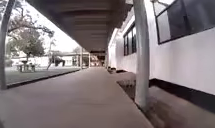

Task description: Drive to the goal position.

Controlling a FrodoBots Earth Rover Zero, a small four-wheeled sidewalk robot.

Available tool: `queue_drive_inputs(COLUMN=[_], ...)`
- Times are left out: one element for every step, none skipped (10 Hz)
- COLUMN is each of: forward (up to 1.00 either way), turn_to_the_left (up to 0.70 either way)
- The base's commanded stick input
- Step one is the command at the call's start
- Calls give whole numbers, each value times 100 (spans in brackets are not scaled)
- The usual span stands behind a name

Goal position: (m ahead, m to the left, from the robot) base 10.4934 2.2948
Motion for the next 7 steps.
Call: queue_drive_inputs(forward=[70,70,70,70,70,70,70], turn_to_the_left=[0,0,0,0,0,0,0])
